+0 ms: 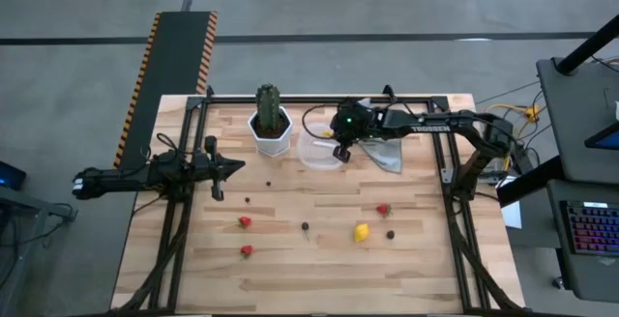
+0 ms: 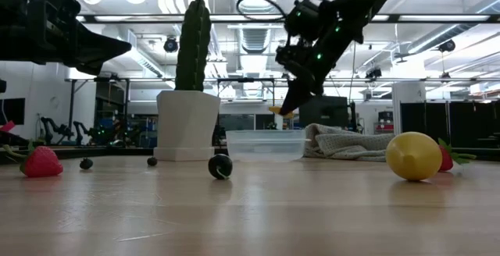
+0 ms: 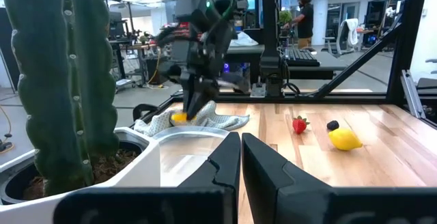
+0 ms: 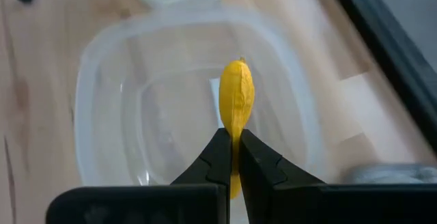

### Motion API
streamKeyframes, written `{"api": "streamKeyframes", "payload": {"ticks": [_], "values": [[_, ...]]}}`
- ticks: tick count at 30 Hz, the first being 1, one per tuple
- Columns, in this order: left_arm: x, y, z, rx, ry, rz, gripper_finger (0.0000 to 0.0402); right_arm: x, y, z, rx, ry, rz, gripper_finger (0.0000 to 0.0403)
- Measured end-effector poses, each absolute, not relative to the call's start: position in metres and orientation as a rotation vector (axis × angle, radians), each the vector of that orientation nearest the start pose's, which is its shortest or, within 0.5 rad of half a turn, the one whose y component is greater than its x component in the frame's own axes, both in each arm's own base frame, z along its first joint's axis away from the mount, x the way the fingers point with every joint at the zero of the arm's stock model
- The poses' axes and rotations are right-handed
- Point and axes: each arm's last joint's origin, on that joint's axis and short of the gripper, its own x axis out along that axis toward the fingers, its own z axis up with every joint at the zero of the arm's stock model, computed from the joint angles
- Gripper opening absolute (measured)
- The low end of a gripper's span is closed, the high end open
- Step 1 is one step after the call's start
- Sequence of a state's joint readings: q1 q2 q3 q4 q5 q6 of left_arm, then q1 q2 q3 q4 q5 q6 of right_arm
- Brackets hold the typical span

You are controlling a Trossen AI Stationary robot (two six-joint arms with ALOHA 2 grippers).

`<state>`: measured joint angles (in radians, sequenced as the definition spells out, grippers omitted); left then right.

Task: Pick and placing Produce into tupperware
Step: Put the small yellow corn into the transparent bin

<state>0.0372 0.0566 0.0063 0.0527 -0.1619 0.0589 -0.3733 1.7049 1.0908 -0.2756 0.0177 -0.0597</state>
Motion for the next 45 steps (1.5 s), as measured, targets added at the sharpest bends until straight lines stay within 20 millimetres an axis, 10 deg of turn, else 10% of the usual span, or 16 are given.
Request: {"api": "streamKeyframes", "payload": {"ticks": [23, 45], "values": [[0.1, 0.008, 0.166, 0.058, 0.009, 0.195, 0.0, 0.358, -0.157, 0.149, 0.113, 1.083, -0.369, 0.0008], [0.1, 0.008, 0.165, 0.057, 0.014, 0.196, 0.0, 0.36, -0.159, 0.15, 0.119, 1.093, -0.372, 0.0075]]}}
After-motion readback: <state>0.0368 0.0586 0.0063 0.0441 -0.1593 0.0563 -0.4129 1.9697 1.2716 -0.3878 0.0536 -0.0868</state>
